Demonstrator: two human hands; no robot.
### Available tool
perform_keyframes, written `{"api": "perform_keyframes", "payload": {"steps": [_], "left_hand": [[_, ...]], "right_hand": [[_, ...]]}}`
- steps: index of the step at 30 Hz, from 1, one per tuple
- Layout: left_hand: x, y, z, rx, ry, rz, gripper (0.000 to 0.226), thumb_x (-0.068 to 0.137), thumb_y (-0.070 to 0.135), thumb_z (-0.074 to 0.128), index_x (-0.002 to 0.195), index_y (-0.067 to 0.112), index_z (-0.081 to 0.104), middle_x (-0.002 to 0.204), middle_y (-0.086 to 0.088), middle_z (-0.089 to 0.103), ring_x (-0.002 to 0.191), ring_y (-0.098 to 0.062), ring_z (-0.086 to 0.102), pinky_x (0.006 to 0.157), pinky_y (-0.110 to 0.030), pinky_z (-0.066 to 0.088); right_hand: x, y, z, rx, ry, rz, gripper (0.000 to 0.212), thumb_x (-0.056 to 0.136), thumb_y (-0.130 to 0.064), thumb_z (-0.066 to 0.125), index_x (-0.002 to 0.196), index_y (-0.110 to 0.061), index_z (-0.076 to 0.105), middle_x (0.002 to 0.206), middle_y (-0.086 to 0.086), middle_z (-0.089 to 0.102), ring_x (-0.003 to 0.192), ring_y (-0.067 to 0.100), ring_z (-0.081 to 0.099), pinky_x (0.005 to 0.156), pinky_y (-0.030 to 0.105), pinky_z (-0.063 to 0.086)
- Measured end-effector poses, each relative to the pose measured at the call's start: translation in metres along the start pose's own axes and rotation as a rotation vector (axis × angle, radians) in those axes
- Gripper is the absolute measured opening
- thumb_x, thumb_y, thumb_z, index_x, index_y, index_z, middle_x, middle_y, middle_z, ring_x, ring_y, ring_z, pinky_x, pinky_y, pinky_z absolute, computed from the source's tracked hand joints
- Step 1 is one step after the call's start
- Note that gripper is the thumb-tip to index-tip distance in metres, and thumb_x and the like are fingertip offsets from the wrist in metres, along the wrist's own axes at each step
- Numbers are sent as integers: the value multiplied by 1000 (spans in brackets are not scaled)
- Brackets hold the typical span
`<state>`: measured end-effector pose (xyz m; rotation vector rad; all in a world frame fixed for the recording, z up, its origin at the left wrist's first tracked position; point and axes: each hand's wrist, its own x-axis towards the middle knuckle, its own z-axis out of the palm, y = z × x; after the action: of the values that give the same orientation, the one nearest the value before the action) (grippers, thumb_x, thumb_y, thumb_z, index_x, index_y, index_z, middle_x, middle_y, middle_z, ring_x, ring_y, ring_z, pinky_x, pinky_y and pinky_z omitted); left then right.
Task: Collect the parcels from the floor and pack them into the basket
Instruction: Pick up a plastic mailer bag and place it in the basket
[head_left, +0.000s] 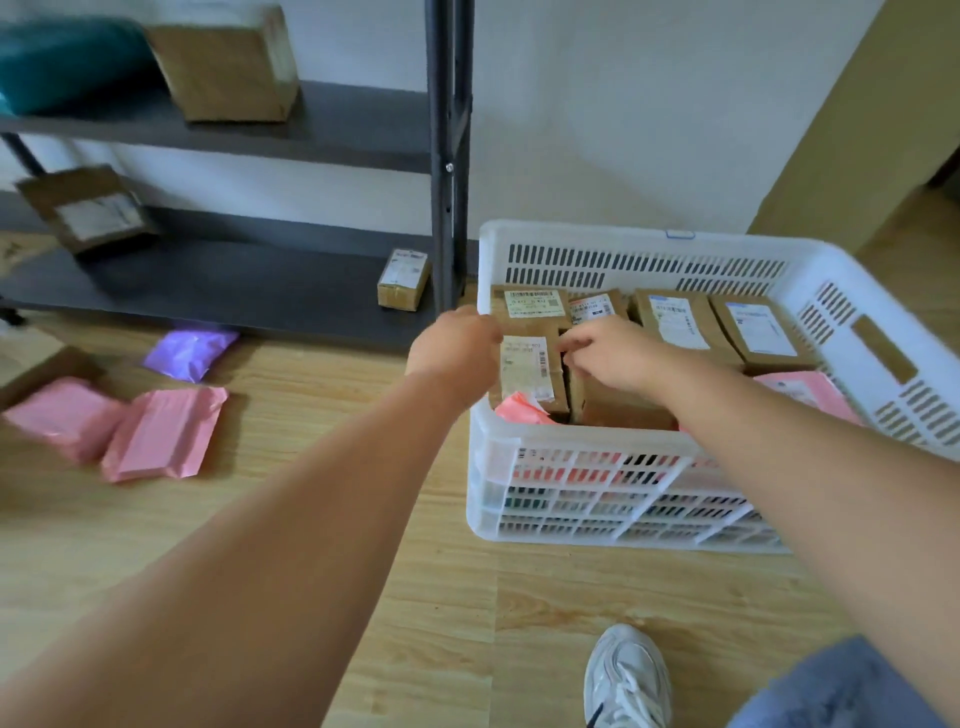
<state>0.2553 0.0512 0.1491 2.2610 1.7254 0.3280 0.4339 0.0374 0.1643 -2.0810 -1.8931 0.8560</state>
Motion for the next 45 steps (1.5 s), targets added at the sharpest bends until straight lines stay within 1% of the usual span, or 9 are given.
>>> {"api": "perform_keyframes", "payload": {"steps": [3,8,11,16,18,23,29,34,45], "left_hand": [[-17,-37,-15,18,83,-56,47,88,-1,44,129,18,58,128,-4,51,112,-25,51,88,-40,51],[-51,-123,-38,16,117,-216,46,90,6,44,133,21,53,128,-4,48,116,-26,49,90,-40,49],[-72,-174,-48,25,158,-296,45,89,8,48,132,20,55,128,-5,49,116,-26,51,90,-39,48],[-106,-271,-49,15,200,-529,33,92,21,51,124,22,59,128,-7,53,117,-29,53,83,-35,46],[-113,-292,-46,-41,203,-623,36,98,32,45,131,19,56,139,-11,48,126,-31,48,94,-36,43],[-127,-353,-23,-209,205,-784,47,89,11,46,135,18,53,141,-8,45,123,-30,49,97,-38,45],[-138,-439,15,-230,144,-953,53,82,5,47,131,25,56,130,-5,52,118,-27,52,91,-35,47],[-113,-498,36,-231,132,-963,53,88,8,48,137,27,51,135,-3,51,121,-25,52,93,-34,45],[-75,-559,93,-170,-54,-892,74,86,3,44,152,32,26,142,-7,45,125,-30,47,96,-37,45]], "right_hand": [[-7,-25,16,93,111,-67,34,98,-17,53,130,-19,59,137,-1,56,125,19,51,107,36,38],[-9,-89,51,124,194,-154,34,96,-22,54,130,-22,60,130,-3,59,120,17,53,99,32,42],[-10,-127,77,145,122,-180,36,96,-27,55,131,-22,59,126,-5,60,115,14,55,91,27,41],[6,-190,152,46,-54,-223,44,94,-37,58,135,-23,53,125,-3,58,116,17,55,98,32,44],[12,-206,179,12,-115,-227,48,94,-38,59,138,-21,51,124,0,57,114,19,55,97,32,44],[43,-249,253,-72,-264,-251,50,94,-35,60,140,-21,47,122,0,55,109,19,57,84,26,41],[90,-278,322,-58,-293,-306,39,94,-25,58,133,-22,56,105,-5,56,95,15,56,85,26,44],[133,-298,367,-99,-346,-315,39,95,-25,55,133,-25,54,122,-2,60,100,18,58,77,23,42],[190,-302,471,60,-503,-176,52,94,-25,57,144,-32,45,136,-1,51,120,20,53,82,19,35]]}}
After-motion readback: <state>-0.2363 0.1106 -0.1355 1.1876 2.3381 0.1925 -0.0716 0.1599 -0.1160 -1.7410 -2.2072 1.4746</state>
